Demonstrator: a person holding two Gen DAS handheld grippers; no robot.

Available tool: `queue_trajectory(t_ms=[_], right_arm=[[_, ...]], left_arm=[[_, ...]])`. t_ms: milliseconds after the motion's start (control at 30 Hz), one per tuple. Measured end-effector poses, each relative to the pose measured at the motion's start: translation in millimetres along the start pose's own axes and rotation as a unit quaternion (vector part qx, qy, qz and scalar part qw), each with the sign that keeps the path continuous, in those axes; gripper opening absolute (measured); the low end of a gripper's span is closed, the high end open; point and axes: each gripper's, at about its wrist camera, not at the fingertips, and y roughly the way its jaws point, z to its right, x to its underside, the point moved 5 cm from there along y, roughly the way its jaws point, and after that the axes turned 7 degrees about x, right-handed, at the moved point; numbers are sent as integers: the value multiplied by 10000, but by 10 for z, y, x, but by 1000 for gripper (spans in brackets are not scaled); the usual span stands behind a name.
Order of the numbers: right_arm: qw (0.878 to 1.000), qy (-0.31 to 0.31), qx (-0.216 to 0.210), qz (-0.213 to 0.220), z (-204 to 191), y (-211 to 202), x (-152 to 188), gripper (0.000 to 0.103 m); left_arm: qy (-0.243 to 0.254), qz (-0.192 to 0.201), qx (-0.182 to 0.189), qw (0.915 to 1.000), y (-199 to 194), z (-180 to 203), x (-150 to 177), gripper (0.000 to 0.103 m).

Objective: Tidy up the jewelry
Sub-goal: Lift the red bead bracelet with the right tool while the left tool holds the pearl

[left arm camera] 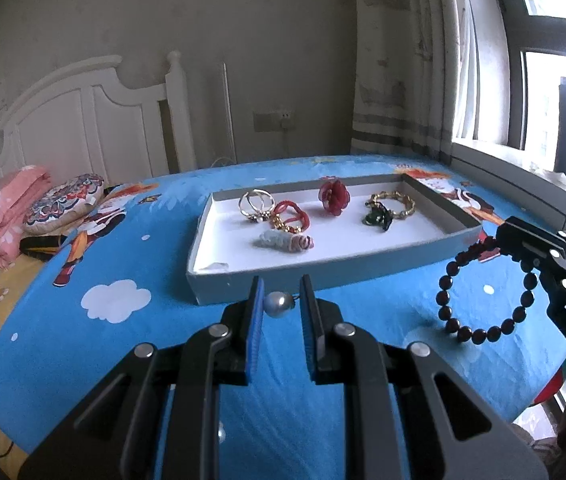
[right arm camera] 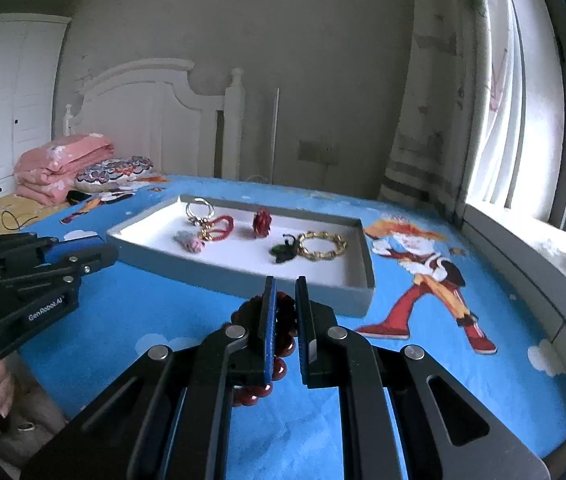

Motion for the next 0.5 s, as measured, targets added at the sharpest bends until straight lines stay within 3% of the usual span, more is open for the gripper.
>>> queue_trajectory(t_ms=[67, 200, 300, 400, 500], right_arm=[[10000, -40, -1, 55, -37, -16, -47, 1], [9997, -155, 18, 210, -101, -76, -140, 1], [9996, -290, 55, 5, -101, -40, -59, 1], [9987, -224, -31, -447, -13, 33, 67, 5], [9974, -176, 76, -698, 82, 70, 202, 21]], left_arm=[[14, 49, 2, 10000, -31, -2, -18, 18], [71, 83, 1, 9999, -68, 10, -27, 18], [96, 23, -29, 9999, -76, 6, 14, 18], [62, -37, -20, 10000, -68, -7, 50, 18], [23, -141, 53, 9999, -28, 8, 89, 18]])
